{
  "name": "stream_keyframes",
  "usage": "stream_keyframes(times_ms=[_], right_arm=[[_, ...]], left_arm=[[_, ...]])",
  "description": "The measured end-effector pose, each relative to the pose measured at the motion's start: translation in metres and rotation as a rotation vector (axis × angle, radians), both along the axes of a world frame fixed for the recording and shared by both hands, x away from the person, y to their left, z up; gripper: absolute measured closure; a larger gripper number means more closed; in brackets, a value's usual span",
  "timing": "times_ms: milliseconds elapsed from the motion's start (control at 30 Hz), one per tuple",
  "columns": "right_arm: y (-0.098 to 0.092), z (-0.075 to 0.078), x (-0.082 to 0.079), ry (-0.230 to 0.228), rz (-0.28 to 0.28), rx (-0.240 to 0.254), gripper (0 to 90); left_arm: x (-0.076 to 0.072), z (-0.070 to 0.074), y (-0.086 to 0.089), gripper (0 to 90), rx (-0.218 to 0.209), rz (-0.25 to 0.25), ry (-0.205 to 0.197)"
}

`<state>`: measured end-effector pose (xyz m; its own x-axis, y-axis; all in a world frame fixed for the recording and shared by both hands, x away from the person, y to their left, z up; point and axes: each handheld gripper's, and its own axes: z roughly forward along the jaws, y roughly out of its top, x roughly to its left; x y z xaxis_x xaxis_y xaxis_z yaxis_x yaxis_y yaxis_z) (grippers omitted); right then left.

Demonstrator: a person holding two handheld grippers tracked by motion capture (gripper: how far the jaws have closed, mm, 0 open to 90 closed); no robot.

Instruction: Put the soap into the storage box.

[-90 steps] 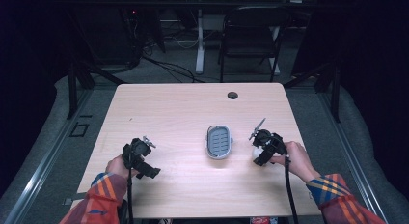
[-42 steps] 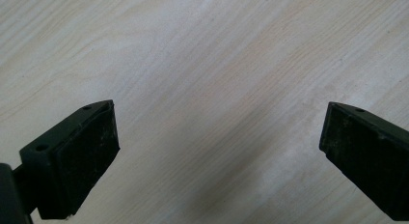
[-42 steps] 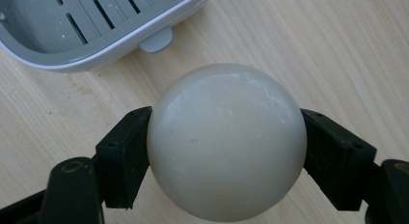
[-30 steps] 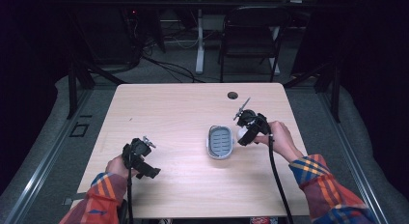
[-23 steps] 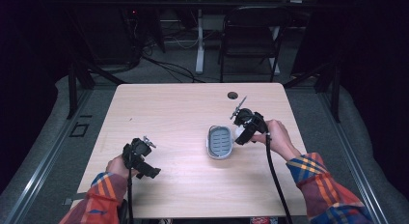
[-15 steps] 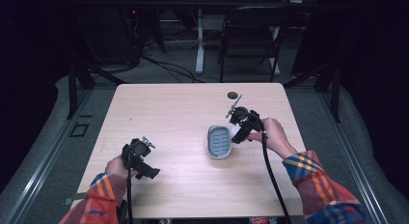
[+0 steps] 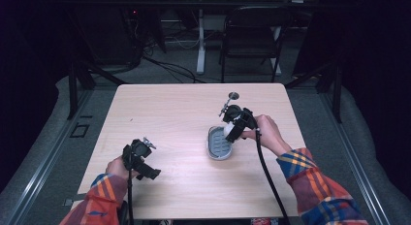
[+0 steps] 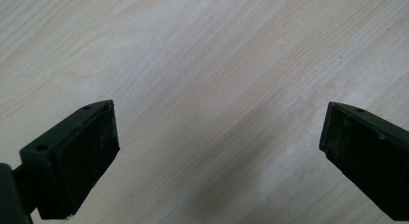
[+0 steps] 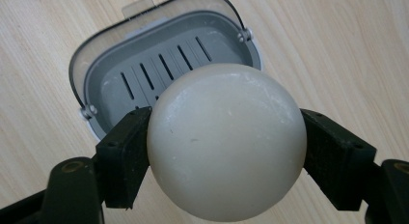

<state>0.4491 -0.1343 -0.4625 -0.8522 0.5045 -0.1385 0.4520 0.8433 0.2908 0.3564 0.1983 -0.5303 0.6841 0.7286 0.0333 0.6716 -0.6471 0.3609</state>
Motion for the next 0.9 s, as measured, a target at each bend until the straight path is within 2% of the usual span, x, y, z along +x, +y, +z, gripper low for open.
stream_keyframes(times_ms=[200,533,900], right_arm=[[0.013,0.000,0.002,0.005,0.023,-0.015,23.6],[0.033,-0.010,0.006,0.035,0.046,-0.037,23.6],[0.041,-0.023,0.009,0.065,0.052,-0.057,23.5]], left_arm=[[0.000,0.000,0.000,0.3,0.001,-0.001,0.001],[0.000,0.000,0.000,0.3,0.001,-0.001,0.000],[0.000,0.000,0.000,0.3,-0.001,-0.001,-0.002]])
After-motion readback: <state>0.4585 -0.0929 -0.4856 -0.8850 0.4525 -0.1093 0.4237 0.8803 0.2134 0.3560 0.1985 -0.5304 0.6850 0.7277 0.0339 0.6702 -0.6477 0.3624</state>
